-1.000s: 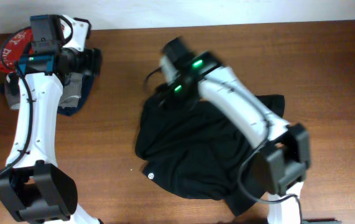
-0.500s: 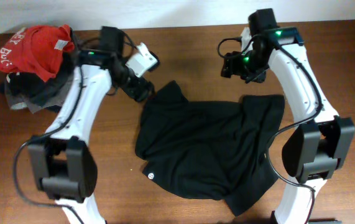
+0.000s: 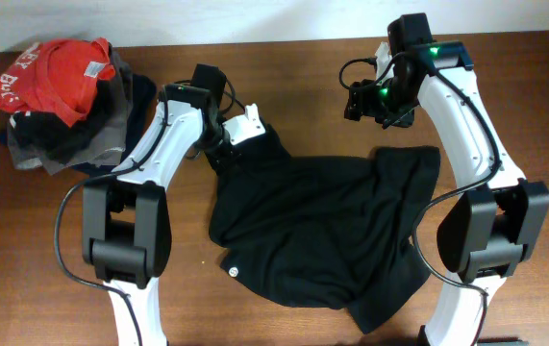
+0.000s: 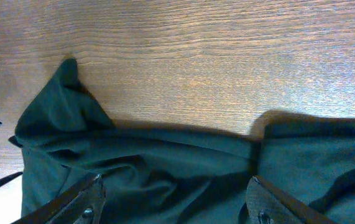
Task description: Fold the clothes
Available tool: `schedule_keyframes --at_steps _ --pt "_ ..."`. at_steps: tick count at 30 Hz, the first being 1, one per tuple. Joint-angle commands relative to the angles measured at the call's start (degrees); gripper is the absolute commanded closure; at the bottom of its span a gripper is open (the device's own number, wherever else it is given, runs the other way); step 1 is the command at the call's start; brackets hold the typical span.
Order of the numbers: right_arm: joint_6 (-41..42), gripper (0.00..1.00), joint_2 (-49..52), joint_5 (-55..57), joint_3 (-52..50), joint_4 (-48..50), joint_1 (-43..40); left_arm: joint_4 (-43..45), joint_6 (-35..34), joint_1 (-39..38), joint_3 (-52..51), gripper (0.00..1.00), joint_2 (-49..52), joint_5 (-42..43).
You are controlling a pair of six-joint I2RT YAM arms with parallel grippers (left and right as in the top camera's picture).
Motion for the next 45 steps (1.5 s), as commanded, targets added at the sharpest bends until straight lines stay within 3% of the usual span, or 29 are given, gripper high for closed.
schedule_keyframes --at_steps 1,7,15,19,23,31,36,39,45 --pt "-0.6 0.23 -0.9 1.2 0.3 0.0 -0.3 0.0 3.1 -0.2 0.9 0.30 2.0 -0.4" --pt "-0.7 0.23 -0.9 1.4 0.3 0.0 -0.3 2.1 3.6 -0.2 0.9 0.38 3.8 -0.4" --pt "-0.6 0.23 -0.9 1.4 0.3 0.0 -0.3 3.7 3.5 -0.2 0.9 0.40 4.3 -0.4" --pt "-0.7 0.23 -0.9 1.4 0.3 0.0 -0.3 4.4 3.5 -0.3 0.9 0.50 4.6 -0.3" --pt "-0.7 0.23 -0.9 1.4 0.3 0.0 -0.3 4.2 3.5 -0.3 0.9 0.66 4.6 -0.3" --pt "-0.7 0.23 -0.9 1.4 0.3 0.0 -0.3 3.5 3.3 -1.1 0.9 0.67 6.3 -0.3" --pt "-0.7 0.23 -0.9 2.9 0.3 0.0 -0.3 3.2 3.3 -1.8 0.9 0.99 7.5 -0.4" --pt "-0.7 0.23 -0.9 3.0 0.3 0.0 -0.3 3.4 3.3 -1.8 1.7 0.99 7.4 -3.1" --pt "-0.6 0.23 -0.9 2.9 0.3 0.2 -0.3 1.2 -5.6 -1.8 8.8 1.00 7.4 -12.9"
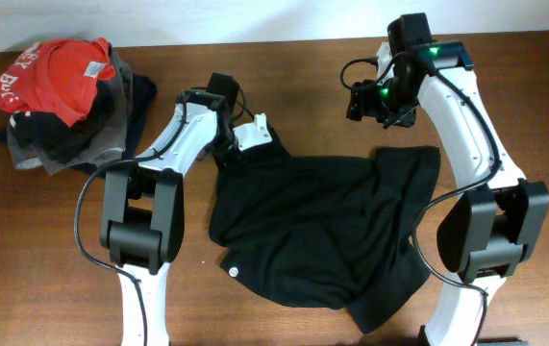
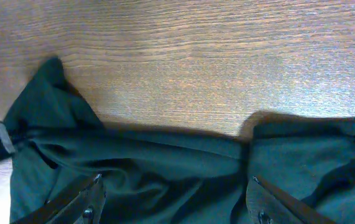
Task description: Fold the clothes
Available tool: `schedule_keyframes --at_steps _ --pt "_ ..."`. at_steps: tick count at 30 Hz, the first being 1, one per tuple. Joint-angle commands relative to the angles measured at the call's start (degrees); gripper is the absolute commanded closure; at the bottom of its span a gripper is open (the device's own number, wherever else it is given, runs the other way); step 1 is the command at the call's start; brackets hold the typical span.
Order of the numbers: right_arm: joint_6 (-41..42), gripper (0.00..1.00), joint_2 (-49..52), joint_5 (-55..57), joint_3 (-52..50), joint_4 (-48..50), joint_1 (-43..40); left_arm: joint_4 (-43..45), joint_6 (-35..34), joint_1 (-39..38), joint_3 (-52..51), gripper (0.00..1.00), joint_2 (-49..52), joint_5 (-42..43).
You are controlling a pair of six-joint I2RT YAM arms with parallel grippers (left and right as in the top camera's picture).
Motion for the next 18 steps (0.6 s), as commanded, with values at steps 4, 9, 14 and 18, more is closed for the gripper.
schedule_keyframes --at_steps 4,9,14,18 --pt "-0.6 0.23 -0.9 0.9 0.3 0.1 -0.3 -6.6 -6.9 0.0 14.6 0.99 0.5 -6.9" --pt "-0.6 0.23 -0.9 2.7 0.3 -0.5 -0.6 -10.6 -11.2 0.1 24.8 0.99 0.5 -7.8" --pt "-0.6 0.24 -0.9 3.0 0.3 -1.2 -3.3 -12.0 -15.3 0.1 29.3 1.00 0.5 -12.5" --pt "-1.3 0.24 -0.4 3.0 0.3 -1.0 -6.6 -12.0 -17.8 0.1 29.5 0.99 0.5 -15.5"
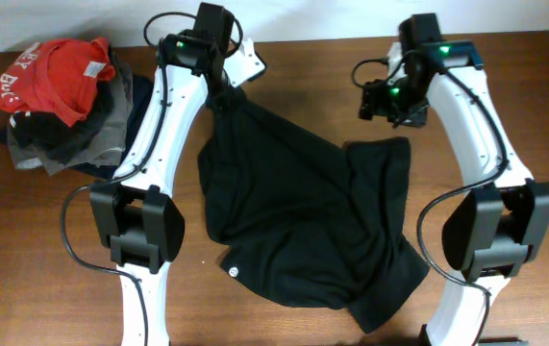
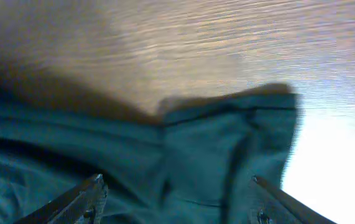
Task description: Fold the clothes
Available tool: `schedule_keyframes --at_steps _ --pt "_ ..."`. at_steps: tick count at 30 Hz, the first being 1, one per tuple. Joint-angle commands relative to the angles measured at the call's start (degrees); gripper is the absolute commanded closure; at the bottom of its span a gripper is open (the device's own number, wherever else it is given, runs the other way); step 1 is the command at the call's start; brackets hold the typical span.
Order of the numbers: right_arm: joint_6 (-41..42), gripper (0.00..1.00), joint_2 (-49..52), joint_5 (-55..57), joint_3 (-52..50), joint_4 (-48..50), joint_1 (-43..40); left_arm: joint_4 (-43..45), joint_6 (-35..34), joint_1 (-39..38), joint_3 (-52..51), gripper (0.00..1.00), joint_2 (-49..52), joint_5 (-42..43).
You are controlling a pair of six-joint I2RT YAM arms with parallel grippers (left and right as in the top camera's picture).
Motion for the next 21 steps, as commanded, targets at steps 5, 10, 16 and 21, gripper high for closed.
schedule_keyframes --at_steps 5,10,16,21 --pt "-1.9 0.25 1.8 1.4 -1.5 1.0 -5.6 -0.3 -7.1 0.8 1.3 0.99 0.2 -4.6" --pt "-1.9 0.26 4.5 1.4 -5.3 5.4 -7.0 -0.3 -9.8 2.1 1.3 0.99 0.2 -4.5" --pt "-1.9 0.31 6.2 2.0 -9.0 11.1 -7.0 -0.3 -11.3 2.9 1.3 1.00 0.2 -4.5" --pt "-1.8 0.35 7.3 2.0 -11.9 14.0 -6.9 -0.3 -11.5 2.9 1.3 0.99 0.2 -4.5"
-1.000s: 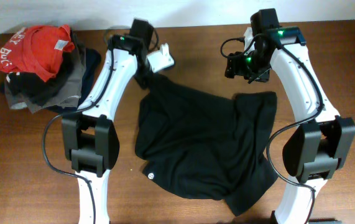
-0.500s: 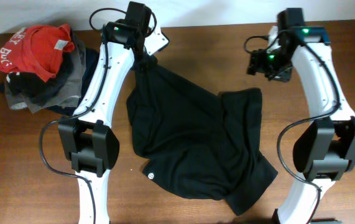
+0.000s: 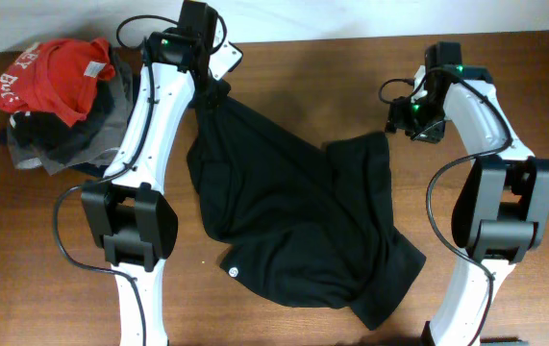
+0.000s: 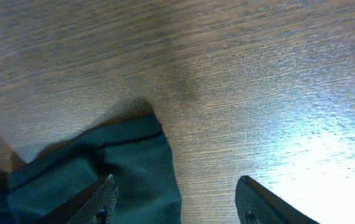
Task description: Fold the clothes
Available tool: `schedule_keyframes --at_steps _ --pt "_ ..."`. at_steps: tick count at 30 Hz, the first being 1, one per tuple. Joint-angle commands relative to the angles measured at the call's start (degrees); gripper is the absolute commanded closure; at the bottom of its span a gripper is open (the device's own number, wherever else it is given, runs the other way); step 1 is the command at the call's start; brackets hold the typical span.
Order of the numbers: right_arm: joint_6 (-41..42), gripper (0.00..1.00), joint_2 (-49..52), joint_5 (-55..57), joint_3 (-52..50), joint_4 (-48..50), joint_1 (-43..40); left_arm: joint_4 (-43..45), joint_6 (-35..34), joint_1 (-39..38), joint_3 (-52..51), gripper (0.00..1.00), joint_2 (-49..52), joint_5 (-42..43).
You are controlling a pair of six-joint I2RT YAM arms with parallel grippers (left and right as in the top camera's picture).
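A black garment (image 3: 293, 221) lies crumpled across the middle of the table. Its upper left corner rises to a point at my left gripper (image 3: 213, 85), which is shut on it near the table's far edge. My right gripper (image 3: 416, 123) hangs just right of the garment's upper right corner (image 3: 375, 146). In the right wrist view that gripper (image 4: 178, 204) is open, and the cloth corner (image 4: 124, 165) lies by the left finger (image 4: 102, 198). Only bare wood lies under the right finger (image 4: 261, 202).
A pile of clothes sits at the back left, with a red shirt (image 3: 48, 72) on top of grey and dark pieces (image 3: 72, 144). A white wall runs behind the brown wooden table (image 3: 505, 269). Both arm bases stand at the near edge.
My left gripper shifted slightly left with the corner, and the garment slid left with it. The right gripper moved right, so the cloth corner now lies at its left finger.
At first my left gripper was low at the garment's upper left corner, and the right gripper hung open over its top edge. By 0.7 s ago the left gripper held that corner near the far edge and the garment stretched diagonally. It has now drawn further left.
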Motion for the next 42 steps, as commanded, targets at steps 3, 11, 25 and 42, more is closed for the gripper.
schedule_keyframes --at_steps 3,11,25,42 --pt "-0.4 0.38 1.7 0.4 -3.5 1.9 0.0 0.2 -2.2 0.2 1.3 0.99 0.2 -0.8" --pt "-0.4 0.40 2.8 -0.7 -7.5 5.6 1.6 0.4 -2.6 0.2 1.3 0.99 0.2 -0.8" --pt "0.4 0.68 2.8 -1.2 -11.5 11.5 4.3 0.4 -2.6 0.2 1.2 0.99 0.2 -0.8" --pt "-2.2 0.96 -1.5 -1.5 12.2 -8.6 -1.5 -0.6 -8.0 5.1 12.9 0.99 0.2 -0.9"
